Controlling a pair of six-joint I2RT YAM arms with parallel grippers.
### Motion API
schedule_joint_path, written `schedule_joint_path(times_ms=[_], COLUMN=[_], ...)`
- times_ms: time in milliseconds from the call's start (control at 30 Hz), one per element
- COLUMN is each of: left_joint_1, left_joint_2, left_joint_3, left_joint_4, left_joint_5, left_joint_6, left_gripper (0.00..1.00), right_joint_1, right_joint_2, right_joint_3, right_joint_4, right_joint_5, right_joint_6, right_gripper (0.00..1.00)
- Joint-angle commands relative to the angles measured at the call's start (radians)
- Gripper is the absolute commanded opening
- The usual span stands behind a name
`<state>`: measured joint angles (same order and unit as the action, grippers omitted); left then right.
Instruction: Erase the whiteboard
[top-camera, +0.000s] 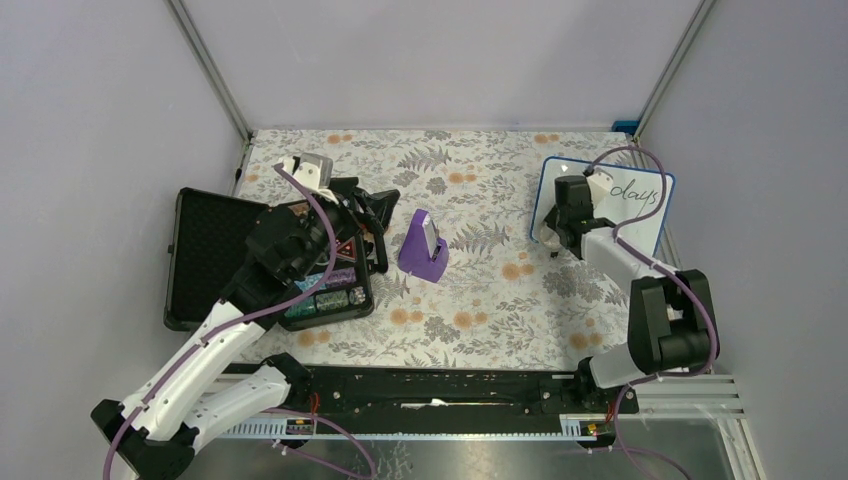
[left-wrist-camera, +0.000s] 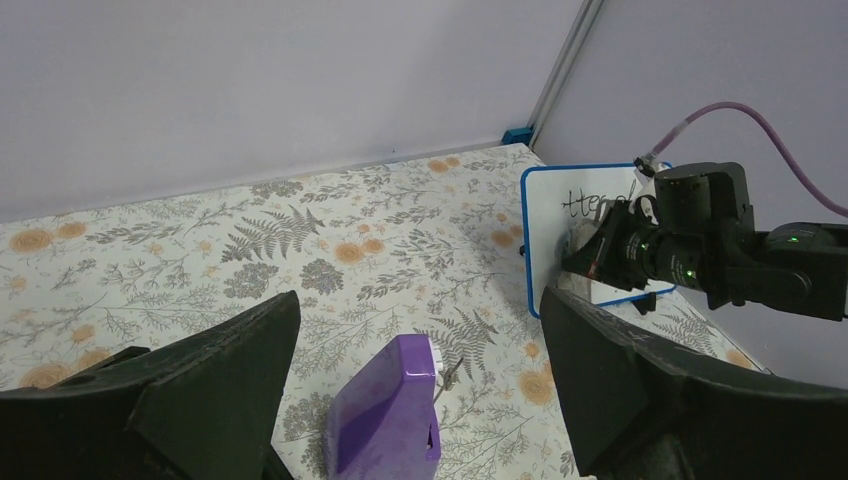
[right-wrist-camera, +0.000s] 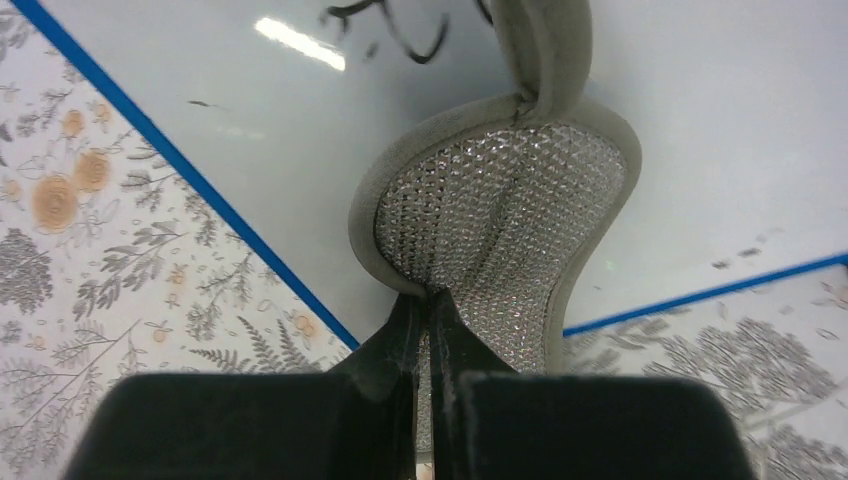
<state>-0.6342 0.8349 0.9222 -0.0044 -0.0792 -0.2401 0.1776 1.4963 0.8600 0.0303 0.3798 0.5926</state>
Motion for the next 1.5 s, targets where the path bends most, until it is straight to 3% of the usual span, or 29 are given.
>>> schedule_joint_path(times_ms=[0,167,567,967,1300,1467], left_joint_1=[-0.005,-0.005,-0.005,-0.005,-0.005,-0.005], left_joint_2=[-0.022,-0.017,0.0,-0.001,-0.012,-0.02], left_joint_3=[-0.003,-0.002,-0.003,-0.006,-0.008,-0.008], left_joint_4=[0.055,0.055,0.054,0.055,0.058,0.057], left_joint_5=[0.012,0.015,0.009,0.012,0.02,0.02], left_joint_6=[-0.004,-0.005,0.001,-0.001,-0.007,-0.007], left_gripper=[0.99,0.99,0.99,0.99,0.99,0.99], right_joint_1=[-0.021,-0.025,-0.025,-0.079,-0.164,-0.171], right_joint_2=[-0.113,-0.129,0.101,0.134,-0.061,-0.189], right_joint_3=[0.015,0.098,0.379,0.247,-0.034,-0.078], right_joint_4=[-0.075,-0.051,0.005,0.006,-0.006,-0.013], right_joint_5=[0.092,0.125,0.066,0.056,0.057,0.089], right_joint_6=[-0.026,-0.072,-0.085,0.008,0.055,0.021], right_gripper=[0.0,0.0,0.0,0.0,0.0,0.0])
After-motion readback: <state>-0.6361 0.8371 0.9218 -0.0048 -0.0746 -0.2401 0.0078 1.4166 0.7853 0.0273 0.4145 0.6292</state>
